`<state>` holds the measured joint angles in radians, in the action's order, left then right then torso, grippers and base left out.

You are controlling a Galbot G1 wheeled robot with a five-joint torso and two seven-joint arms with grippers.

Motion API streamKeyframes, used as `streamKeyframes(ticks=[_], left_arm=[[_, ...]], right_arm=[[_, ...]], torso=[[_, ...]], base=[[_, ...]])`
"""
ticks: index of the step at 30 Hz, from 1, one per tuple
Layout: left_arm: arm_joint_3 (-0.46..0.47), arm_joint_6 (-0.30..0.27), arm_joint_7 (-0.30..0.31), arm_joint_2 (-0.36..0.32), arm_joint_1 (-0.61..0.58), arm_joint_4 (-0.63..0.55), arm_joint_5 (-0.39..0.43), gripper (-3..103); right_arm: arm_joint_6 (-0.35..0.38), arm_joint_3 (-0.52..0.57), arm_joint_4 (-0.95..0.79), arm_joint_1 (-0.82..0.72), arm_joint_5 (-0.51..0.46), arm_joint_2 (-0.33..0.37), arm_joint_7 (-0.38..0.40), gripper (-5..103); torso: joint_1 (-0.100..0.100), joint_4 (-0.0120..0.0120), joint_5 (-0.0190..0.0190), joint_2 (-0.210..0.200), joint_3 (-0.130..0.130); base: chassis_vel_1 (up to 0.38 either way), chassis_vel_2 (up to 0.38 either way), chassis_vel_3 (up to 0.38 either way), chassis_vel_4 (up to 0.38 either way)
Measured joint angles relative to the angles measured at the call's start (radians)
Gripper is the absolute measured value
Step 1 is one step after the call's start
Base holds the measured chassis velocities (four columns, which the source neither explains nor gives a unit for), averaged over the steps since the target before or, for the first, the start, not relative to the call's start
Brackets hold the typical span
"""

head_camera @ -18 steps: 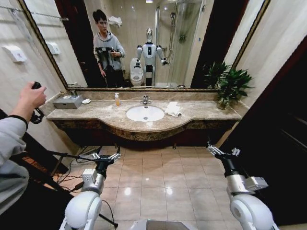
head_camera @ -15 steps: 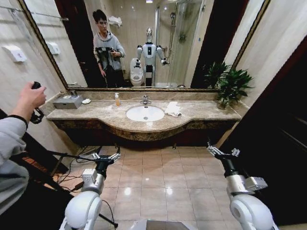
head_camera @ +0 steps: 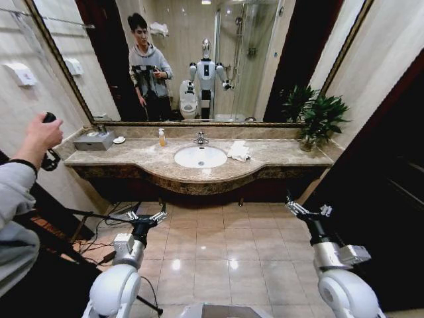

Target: Pick up the towel from the sink counter and wipe the mirror surface.

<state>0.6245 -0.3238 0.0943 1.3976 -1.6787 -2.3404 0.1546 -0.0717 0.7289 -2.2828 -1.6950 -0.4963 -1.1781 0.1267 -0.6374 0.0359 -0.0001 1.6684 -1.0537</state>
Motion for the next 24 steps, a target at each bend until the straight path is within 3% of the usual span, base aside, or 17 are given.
streamKeyframes(ticks=[24], left_arm=[[0.000,0.000,0.000,0.000,0.000,0.000,0.000,100]], right_arm=[[-0.017,-0.002,0.003,-0.007,0.003,-0.003,-0.006,100]], torso=[[0.000,0.0000,0.0000,0.000,0.000]], base=[[-0.037,0.040,0.038,-0.039]])
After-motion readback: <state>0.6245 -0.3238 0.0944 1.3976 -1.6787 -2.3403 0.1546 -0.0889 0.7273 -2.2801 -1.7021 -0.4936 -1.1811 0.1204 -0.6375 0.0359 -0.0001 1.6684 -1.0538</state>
